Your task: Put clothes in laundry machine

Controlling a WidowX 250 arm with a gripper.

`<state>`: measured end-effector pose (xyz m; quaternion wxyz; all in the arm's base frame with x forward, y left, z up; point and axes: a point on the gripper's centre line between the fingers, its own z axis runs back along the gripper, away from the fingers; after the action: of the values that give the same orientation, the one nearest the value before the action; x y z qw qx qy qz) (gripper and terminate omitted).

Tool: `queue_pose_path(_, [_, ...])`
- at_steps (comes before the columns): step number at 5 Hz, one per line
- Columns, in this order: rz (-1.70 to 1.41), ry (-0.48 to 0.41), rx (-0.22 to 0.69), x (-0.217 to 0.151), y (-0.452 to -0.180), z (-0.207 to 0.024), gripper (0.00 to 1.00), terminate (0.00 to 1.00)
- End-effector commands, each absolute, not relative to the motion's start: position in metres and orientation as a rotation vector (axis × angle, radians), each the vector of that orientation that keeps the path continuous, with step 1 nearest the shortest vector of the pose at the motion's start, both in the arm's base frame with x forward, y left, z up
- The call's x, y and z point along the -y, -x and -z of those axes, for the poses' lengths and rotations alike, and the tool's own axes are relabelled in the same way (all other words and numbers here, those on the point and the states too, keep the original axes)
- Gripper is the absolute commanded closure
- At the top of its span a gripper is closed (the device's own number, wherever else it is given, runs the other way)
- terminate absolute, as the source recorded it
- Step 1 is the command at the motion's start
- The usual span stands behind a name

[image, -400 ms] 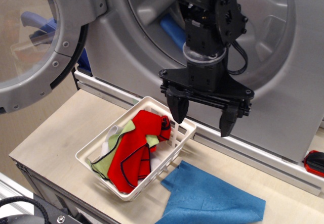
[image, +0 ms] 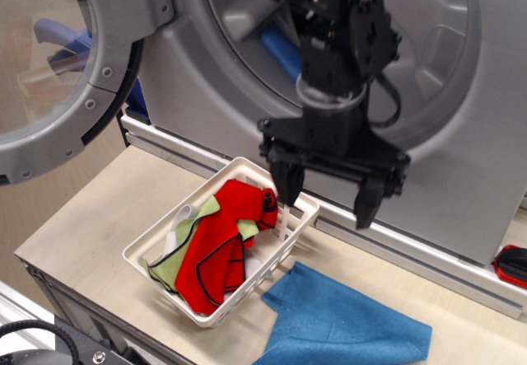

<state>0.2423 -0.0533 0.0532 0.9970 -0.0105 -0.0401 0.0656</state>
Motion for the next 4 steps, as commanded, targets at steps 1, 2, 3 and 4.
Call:
queue_pose_path(1, [-0.206, 0.016, 0.160, 0.010, -0.240, -0.061, 0.00, 0.00])
queue_pose_path(2, [-0.215, 0.005, 0.185, -0.019, -0.237, -0.063, 0.00, 0.00])
queue_pose_path(3, [-0.281, 0.014, 0.141, -0.043, -0.231, -0.057, 0.00, 0.00])
queue_pose_path(4, [-0.405, 0.002, 0.143, -0.063, -0.221, -0.038, 0.00, 0.00])
